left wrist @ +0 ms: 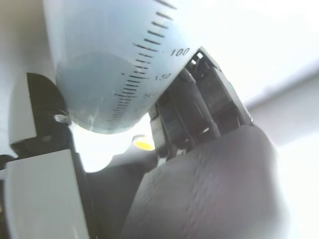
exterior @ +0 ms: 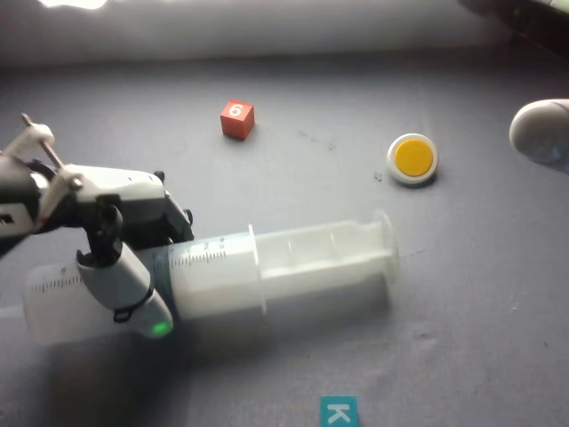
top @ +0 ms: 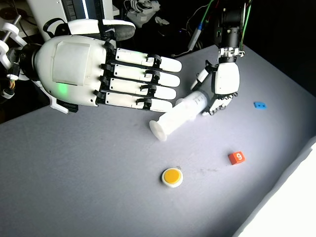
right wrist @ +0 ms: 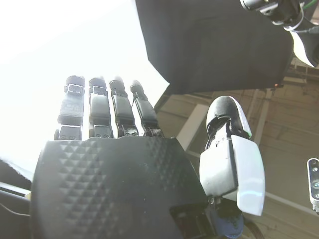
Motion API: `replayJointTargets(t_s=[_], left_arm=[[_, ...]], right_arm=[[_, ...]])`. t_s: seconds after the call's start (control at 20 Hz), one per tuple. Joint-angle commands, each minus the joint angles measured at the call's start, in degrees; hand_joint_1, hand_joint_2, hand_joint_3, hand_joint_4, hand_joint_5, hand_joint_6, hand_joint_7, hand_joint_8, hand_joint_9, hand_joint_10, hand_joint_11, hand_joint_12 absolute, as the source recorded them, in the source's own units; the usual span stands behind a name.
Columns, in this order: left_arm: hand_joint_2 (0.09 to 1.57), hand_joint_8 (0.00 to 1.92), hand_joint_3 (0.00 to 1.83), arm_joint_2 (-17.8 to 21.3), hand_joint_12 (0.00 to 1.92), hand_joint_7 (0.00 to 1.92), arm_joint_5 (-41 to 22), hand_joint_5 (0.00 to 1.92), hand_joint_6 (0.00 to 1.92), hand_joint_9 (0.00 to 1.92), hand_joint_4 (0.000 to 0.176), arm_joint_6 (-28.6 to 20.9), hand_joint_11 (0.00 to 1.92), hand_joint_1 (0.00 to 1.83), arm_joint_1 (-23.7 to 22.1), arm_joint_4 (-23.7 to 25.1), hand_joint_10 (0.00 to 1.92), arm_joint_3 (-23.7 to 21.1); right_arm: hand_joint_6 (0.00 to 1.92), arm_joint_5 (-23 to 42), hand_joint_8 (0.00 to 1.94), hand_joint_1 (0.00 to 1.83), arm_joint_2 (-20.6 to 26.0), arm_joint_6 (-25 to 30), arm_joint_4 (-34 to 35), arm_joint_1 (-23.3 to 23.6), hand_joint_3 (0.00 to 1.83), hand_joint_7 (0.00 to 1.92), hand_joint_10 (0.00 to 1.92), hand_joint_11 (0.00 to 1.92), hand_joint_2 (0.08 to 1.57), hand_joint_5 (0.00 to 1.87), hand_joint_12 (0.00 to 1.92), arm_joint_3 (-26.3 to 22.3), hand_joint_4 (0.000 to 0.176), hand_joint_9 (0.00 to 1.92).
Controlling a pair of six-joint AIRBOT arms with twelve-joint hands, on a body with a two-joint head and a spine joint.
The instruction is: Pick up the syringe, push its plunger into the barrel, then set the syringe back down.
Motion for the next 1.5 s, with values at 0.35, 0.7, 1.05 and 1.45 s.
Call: replayJointTargets(t_s=[0.35,0.7,1.05,1.45], left_arm=[[1.08,0.84,0.00,6.29,1.45,1.15,-5.29,0.98,0.90,1.10,0.000,-0.39,0.85,1.25,-8.26,-3.11,0.87,-3.75],[1.08,0.90,0.00,9.49,1.54,1.12,-6.18,0.98,0.92,1.06,0.000,-0.40,0.79,1.24,-13.79,-11.15,0.95,-5.15],[1.09,0.91,0.00,9.89,1.57,1.12,-7.67,0.97,0.93,1.05,0.000,-0.40,0.79,1.24,-15.29,-13.90,1.01,-5.75],[1.10,0.78,0.00,10.02,1.35,1.11,-8.46,0.94,1.10,1.08,0.001,-0.38,0.76,1.23,-15.27,-14.25,0.71,-5.83]], right_arm=[[0.00,5.24,0.00,0.00,-3.78,-0.73,10.45,2.94,0.00,0.00,0.00,0.00,1.16,0.00,0.00,-0.30,0.000,0.00],[0.00,-1.04,0.00,0.00,-4.64,1.42,24.10,7.10,0.00,0.00,0.00,0.00,1.17,0.00,0.00,-4.23,0.000,0.00],[0.00,-1.11,0.00,0.00,-7.46,4.05,29.14,9.55,0.00,0.00,0.00,0.00,1.17,0.00,0.00,-3.95,0.000,0.00],[0.00,-6.70,0.00,0.00,-11.71,3.60,33.58,11.61,0.00,0.00,0.00,0.00,1.17,0.00,0.00,-2.50,0.000,0.00]])
